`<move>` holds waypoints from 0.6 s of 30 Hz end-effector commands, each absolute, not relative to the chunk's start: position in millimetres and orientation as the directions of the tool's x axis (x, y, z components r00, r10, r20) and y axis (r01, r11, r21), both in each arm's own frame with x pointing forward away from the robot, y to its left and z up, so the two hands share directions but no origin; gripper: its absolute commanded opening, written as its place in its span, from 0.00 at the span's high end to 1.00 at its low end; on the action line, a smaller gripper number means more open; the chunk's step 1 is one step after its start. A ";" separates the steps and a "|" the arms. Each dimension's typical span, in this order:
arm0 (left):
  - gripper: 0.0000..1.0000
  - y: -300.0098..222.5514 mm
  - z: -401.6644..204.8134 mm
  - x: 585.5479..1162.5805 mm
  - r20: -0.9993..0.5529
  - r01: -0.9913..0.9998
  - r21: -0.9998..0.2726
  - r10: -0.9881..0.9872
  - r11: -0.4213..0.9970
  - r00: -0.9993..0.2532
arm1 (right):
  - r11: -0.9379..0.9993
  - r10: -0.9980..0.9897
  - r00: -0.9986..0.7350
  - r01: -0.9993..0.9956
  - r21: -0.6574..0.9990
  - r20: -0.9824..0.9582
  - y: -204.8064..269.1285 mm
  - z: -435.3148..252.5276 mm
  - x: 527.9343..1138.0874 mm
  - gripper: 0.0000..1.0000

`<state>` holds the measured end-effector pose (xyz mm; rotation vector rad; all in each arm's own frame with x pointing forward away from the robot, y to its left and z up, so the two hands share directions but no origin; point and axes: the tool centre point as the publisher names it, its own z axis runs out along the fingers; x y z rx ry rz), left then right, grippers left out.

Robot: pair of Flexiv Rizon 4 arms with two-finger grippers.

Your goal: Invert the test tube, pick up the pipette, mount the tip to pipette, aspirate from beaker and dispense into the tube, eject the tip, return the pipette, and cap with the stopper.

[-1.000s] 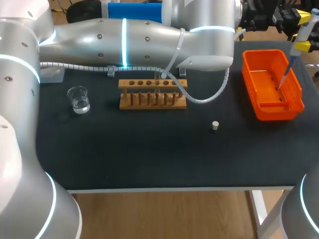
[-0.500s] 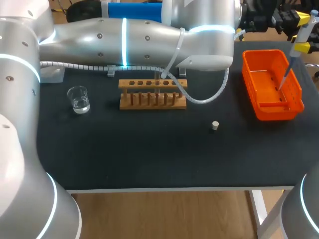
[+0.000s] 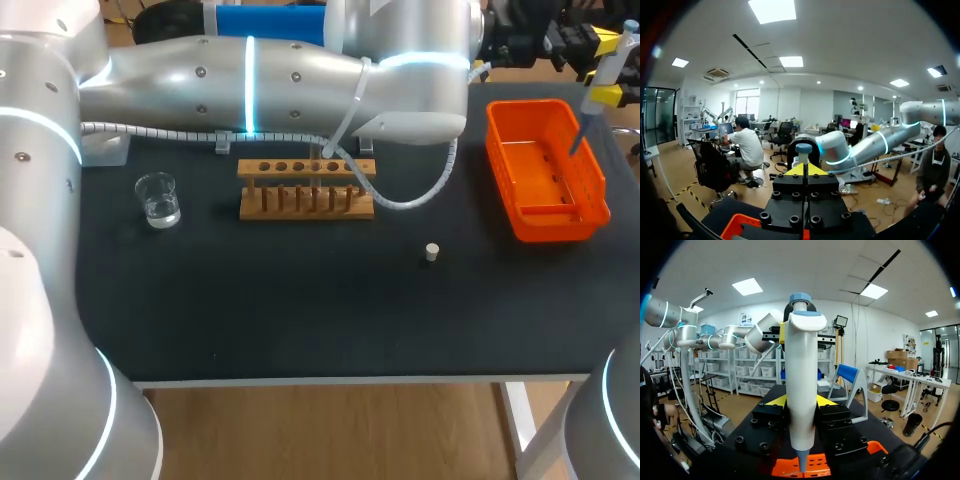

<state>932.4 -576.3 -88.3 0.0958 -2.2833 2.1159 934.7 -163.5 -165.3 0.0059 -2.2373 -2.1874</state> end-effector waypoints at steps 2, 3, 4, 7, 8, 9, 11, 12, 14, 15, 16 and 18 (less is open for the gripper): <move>1.00 -577.8 -95.4 935.1 0.062 -0.063 -0.995 -0.016 0.080 -0.998 | 0.026 -0.012 -1.000 0.006 1.000 0.006 -161.7 -157.2 934.6 1.00; 1.00 -577.8 -95.3 935.1 0.062 -0.063 -0.995 -0.017 0.079 -0.998 | 0.026 -0.012 -1.000 0.006 1.000 0.006 -161.7 -157.2 934.6 1.00; 1.00 -577.8 -95.2 935.1 0.061 -0.063 -0.995 -0.017 0.079 -0.998 | 0.026 -0.012 -1.000 0.006 1.000 0.006 -161.7 -157.2 934.6 1.00; 1.00 -577.4 -93.5 935.0 0.059 -0.060 -0.995 -0.019 0.076 -0.998 | 0.026 -0.012 -1.000 0.006 1.000 0.006 -161.7 -157.2 934.6 1.00; 1.00 -576.8 -92.2 935.2 0.056 -0.058 -0.996 -0.021 0.072 -0.998 | 0.026 -0.012 -1.000 0.006 1.000 0.006 -161.7 -157.2 934.6 1.00; 1.00 -576.4 -90.8 935.2 0.053 -0.055 -0.996 -0.023 0.070 -0.998 | 0.026 -0.012 -1.000 0.006 1.000 0.006 -161.7 -157.2 934.6 1.00; 1.00 -575.9 -88.4 935.0 0.046 -0.047 -0.997 -0.025 0.065 -0.999 | 0.026 -0.012 -1.000 0.006 1.000 0.006 -161.7 -157.2 934.6 1.00; 1.00 -575.7 -87.7 934.8 0.044 -0.045 -0.997 -0.026 0.064 -0.999 | 0.026 -0.012 -1.000 0.006 1.000 0.006 -161.7 -157.2 934.6 1.00; 1.00 -575.6 -85.9 934.5 0.038 -0.039 -0.997 -0.028 0.062 -0.999 | 0.026 -0.012 -1.000 0.006 1.000 0.006 -161.7 -157.2 934.6 1.00; 1.00 -575.3 -85.0 934.3 0.035 -0.036 -0.997 -0.029 0.061 -0.999 | 0.026 -0.012 -1.000 0.006 1.000 0.006 -161.7 -157.2 934.6 1.00; 1.00 -574.8 -84.0 934.3 0.032 -0.034 -0.998 -0.032 0.059 -0.999 | 0.026 -0.012 -1.000 0.006 1.000 0.006 -161.7 -157.2 934.6 1.00; 1.00 -573.4 -81.5 934.2 0.024 -0.026 -0.998 -0.037 0.054 -0.999 | 0.026 -0.012 -1.000 0.006 1.000 0.006 -161.7 -157.2 934.6 1.00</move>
